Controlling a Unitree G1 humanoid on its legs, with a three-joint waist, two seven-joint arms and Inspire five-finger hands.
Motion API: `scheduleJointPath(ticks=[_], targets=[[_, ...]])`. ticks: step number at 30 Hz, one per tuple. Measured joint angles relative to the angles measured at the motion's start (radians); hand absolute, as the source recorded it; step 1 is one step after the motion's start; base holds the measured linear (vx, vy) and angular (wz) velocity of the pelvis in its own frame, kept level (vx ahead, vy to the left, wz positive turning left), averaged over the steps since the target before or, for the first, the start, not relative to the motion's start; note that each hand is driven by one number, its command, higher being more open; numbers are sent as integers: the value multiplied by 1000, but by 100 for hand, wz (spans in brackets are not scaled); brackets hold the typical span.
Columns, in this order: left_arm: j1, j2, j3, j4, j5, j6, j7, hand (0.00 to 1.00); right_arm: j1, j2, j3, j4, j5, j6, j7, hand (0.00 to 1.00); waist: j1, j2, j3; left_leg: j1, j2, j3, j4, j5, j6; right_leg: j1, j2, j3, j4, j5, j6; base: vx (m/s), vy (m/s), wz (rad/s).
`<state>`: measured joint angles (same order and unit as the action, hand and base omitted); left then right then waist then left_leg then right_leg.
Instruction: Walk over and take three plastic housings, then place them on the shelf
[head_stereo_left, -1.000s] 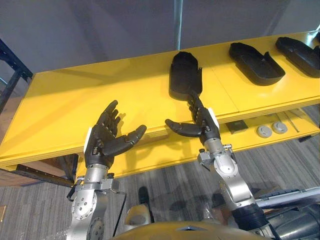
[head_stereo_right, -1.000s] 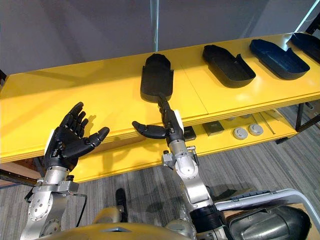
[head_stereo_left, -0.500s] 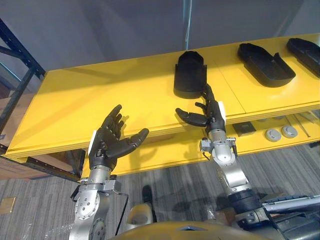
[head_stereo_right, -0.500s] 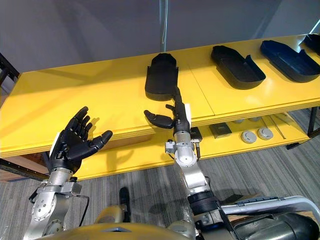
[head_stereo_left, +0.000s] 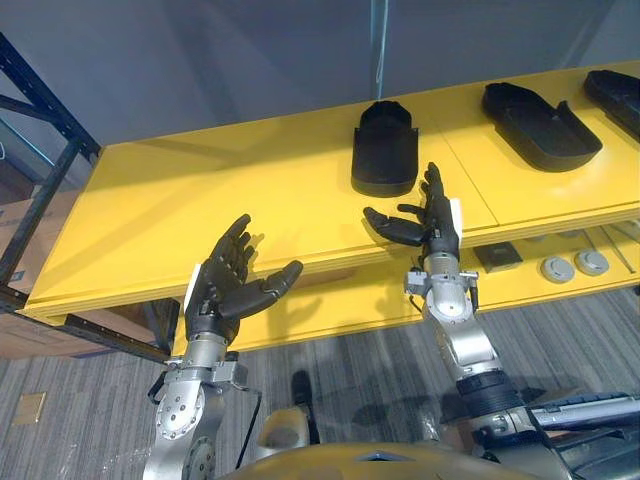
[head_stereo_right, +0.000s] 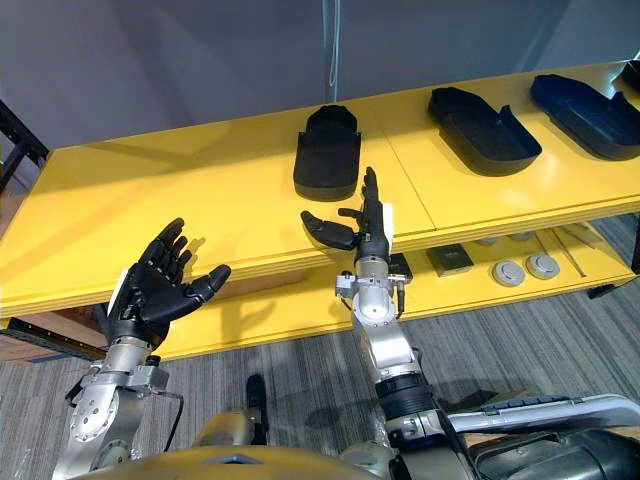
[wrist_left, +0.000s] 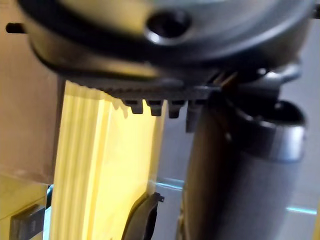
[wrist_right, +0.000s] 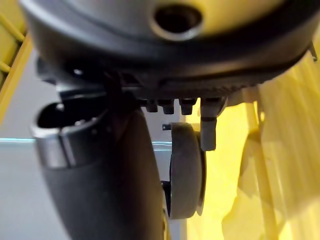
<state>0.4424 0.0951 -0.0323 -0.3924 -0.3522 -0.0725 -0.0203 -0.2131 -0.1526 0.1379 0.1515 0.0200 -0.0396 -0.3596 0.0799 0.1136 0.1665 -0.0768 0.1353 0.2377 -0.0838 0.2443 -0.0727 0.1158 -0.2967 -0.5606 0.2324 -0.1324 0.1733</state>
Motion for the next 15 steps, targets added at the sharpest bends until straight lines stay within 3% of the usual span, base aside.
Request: scheduleJointPath(ticks=[15], targets=[[-3,3,-12,34,-8,2,-15,100,-47,-2,-60,49,-13,-7,-52,100,-1,0,2,-1,0,0,0,0,0,-5,0,3,1,0,0,0,0,0]])
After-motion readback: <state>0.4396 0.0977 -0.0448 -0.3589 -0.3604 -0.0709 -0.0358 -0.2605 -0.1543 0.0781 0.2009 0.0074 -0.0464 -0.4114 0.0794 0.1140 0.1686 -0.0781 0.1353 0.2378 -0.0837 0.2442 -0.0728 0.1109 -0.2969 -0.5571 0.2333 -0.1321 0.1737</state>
